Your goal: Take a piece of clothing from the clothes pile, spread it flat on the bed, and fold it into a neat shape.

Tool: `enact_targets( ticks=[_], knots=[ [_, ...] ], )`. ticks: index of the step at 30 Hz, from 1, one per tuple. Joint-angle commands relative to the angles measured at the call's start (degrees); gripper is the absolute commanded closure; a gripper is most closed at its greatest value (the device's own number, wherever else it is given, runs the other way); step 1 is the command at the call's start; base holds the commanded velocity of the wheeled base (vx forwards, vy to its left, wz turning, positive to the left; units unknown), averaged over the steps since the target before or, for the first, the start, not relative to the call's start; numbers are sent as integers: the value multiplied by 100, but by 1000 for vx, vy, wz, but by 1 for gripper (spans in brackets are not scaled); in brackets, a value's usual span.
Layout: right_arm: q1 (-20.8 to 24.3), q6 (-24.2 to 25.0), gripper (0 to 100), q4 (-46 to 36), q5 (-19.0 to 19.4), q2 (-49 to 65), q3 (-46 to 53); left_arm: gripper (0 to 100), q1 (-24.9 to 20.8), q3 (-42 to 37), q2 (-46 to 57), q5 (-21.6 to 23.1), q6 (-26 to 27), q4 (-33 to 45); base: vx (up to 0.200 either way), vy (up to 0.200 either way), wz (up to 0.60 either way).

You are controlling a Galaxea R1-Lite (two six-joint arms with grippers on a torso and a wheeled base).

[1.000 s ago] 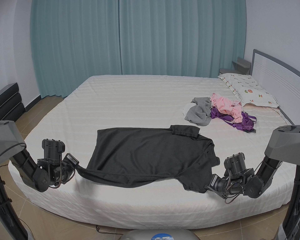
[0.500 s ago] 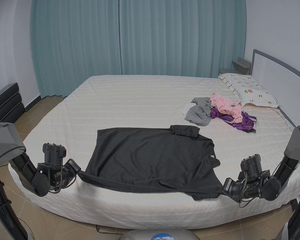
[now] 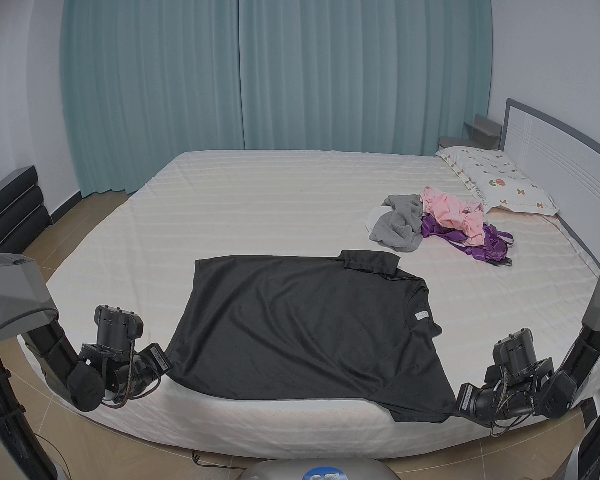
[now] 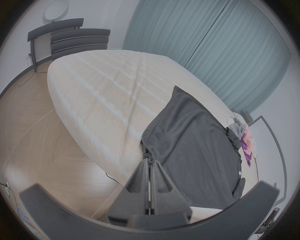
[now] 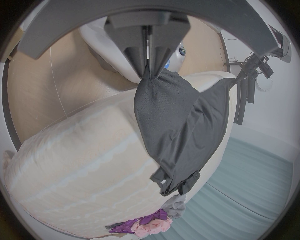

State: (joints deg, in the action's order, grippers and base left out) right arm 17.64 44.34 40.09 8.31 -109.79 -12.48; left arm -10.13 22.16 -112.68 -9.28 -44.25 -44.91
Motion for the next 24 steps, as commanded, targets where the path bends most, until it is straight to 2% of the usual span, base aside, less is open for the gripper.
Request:
enact_targets(
  ticks=[1, 2, 5, 9, 11, 15, 24],
  knots=[
    [47, -4, 100, 16, 39, -218, 27, 100, -86, -45, -61, -4, -5, -9, 0, 0, 0],
    [47, -13, 0, 16, 39, -271, -9, 100, -86, -45, -70, -4, -5, -9, 0, 0, 0],
    [82, -22, 0, 77, 56, -368, -35, 100, -86, -45, -79, -4, -5, -9, 0, 0, 0],
    [-33, -13, 0, 578, 258, -385, -219, 100, -86, -37, -96, -4, -5, -9, 0, 0, 0],
    [-226, -74, 0, 948, 373, -482, -413, 100, -86, -37, -88, -4, -5, -9, 0, 0, 0],
    [-393, -452, 0, 1106, 425, -869, -870, 100, -68, -37, -96, -4, -5, -9, 0, 0, 0],
    [-560, -980, 0, 1115, 408, -1502, -1643, 100, -68, -37, -193, -4, -5, -9, 0, 0, 0]
  ],
)
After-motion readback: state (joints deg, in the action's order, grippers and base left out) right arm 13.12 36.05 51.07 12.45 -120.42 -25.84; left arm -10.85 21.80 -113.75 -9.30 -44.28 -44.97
